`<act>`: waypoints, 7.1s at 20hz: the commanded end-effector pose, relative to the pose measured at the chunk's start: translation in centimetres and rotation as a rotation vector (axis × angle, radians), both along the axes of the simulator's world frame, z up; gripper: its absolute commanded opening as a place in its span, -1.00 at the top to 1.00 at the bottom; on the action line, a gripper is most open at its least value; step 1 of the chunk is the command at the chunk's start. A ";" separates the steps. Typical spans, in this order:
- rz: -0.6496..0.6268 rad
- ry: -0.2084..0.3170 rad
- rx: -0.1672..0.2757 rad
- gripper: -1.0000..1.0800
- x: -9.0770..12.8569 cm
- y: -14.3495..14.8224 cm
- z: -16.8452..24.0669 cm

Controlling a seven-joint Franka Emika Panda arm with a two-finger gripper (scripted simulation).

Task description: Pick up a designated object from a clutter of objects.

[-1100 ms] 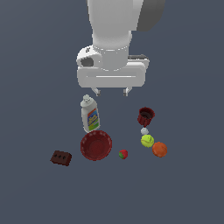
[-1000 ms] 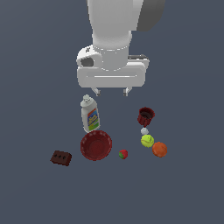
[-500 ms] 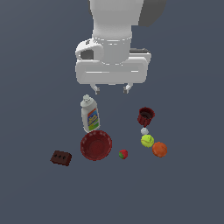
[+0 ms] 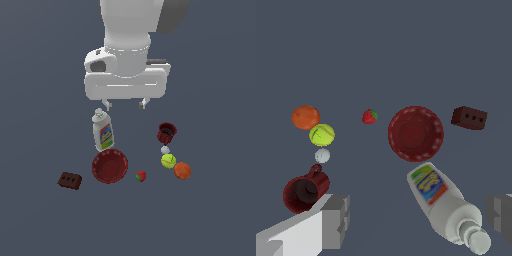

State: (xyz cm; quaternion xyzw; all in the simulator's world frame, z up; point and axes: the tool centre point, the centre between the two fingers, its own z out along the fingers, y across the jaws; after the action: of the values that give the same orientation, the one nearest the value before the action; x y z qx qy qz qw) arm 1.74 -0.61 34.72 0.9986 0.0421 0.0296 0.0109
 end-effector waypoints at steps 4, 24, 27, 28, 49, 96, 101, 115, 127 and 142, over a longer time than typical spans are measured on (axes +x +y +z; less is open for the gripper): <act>0.061 0.008 -0.015 -0.92 1.0 -0.9 -0.9; 0.494 0.068 -0.071 -0.92 7.1 -8.0 -8.5; 0.564 0.076 -0.073 -0.92 7.8 -9.2 -9.9; 0.587 0.079 -0.073 -0.92 8.1 -9.6 -10.4; 1.057 0.093 -0.044 -0.92 11.4 -18.9 -21.0; 1.288 0.064 -0.022 1.00 11.6 -24.1 -32.0; 1.287 0.065 -0.021 1.00 11.5 -24.1 -32.1; 1.287 0.066 -0.022 1.00 10.1 -21.6 -29.0; 1.288 0.071 -0.025 1.00 6.6 -15.0 -21.3; 1.289 0.075 -0.026 1.00 1.4 -4.8 -9.3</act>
State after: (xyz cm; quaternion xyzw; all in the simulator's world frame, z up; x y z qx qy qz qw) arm 3.65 -6.52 24.09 0.7733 0.6341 -0.0056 0.0006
